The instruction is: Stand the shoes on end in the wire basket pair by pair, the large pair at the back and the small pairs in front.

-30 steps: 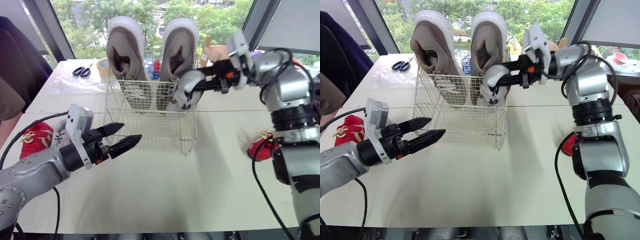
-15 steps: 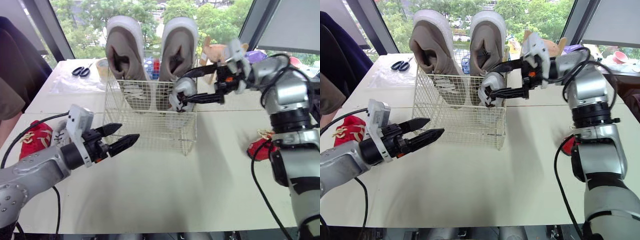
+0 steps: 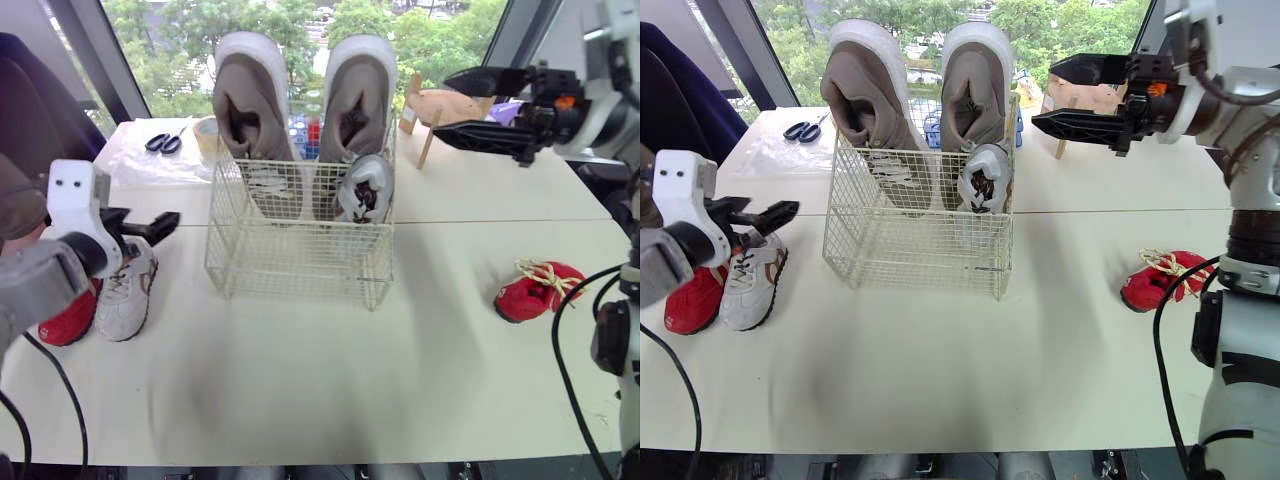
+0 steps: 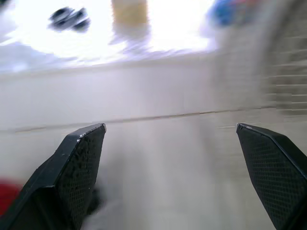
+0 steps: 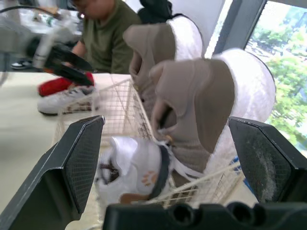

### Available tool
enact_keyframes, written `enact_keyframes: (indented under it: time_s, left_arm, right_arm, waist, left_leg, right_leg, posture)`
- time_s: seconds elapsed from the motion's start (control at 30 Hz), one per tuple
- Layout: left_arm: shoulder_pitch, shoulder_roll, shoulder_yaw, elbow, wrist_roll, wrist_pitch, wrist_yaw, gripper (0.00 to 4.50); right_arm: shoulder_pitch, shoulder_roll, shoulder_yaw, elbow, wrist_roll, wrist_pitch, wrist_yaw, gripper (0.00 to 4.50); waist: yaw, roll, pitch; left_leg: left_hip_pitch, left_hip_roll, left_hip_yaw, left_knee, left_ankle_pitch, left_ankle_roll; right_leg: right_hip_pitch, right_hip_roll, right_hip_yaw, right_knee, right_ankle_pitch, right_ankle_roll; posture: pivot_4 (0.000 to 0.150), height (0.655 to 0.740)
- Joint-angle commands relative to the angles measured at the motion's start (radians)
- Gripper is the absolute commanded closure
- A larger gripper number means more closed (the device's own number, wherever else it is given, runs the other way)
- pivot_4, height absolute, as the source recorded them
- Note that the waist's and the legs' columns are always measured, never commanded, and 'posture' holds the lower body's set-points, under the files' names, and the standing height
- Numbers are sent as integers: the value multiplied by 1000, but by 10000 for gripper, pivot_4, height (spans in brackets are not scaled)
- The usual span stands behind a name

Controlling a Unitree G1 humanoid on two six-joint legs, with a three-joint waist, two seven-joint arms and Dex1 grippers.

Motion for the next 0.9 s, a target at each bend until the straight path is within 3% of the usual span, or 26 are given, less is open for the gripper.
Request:
enact_keyframes:
  time_s: [0.03, 0.3, 0.47, 0.73, 0.87, 0.9]
  left_arm:
    - [-125, 24, 6, 133, 13, 179, 86, 0]
    - [-275, 170, -197, 306, 277, 290, -188, 0]
    - [-346, 202, -283, 398, 395, 293, -366, 0]
    - [-443, 147, -554, 577, 680, 97, -658, 0]
    - [-563, 54, -703, 796, 858, -52, -835, 0]
    - [-597, 22, -739, 857, 907, -99, -876, 2585]
  right_arm:
    - [25, -44, 12, -119, 58, 48, 53, 498]
    - [133, -68, 18, -241, 93, 86, 40, 498]
    - [223, -97, 3, -356, 142, 123, 31, 498]
    - [276, -56, 18, -434, 177, 129, -59, 498]
    - [273, -37, 24, -437, 188, 126, -89, 498]
    - [275, -32, 23, -441, 192, 126, -98, 127]
  waist:
    - [-3, -1, 0]
    - [-2, -2, 0]
    - [1, -3, 0]
    - [1, -3, 0]
    - [3, -4, 0]
    - [5, -4, 0]
  left_leg:
    - [0, 0, 0, 0, 0, 0]
    - [0, -1, 1, 0, 1, -2]
    - [0, -1, 0, 0, 1, -2]
    - [0, -1, 1, 0, 2, -2]
    - [-1, -2, 2, 1, 2, -2]
    - [-1, -2, 2, 2, 1, -1]
  right_leg:
    - [0, 0, -1, 0, 0, 0]
    - [-1, 2, -2, 1, 1, 1]
    - [-1, 1, -3, 1, 1, 1]
    - [-1, 1, -3, 1, 1, 1]
    - [-1, 2, -3, 2, 1, 1]
    - [0, 2, -3, 2, 1, 1]
  posture:
    - [1500, 7400]
    - [1500, 7400]
    - [1500, 7400]
    - [1500, 7400]
    - [1500, 7400]
    - [1500, 7400]
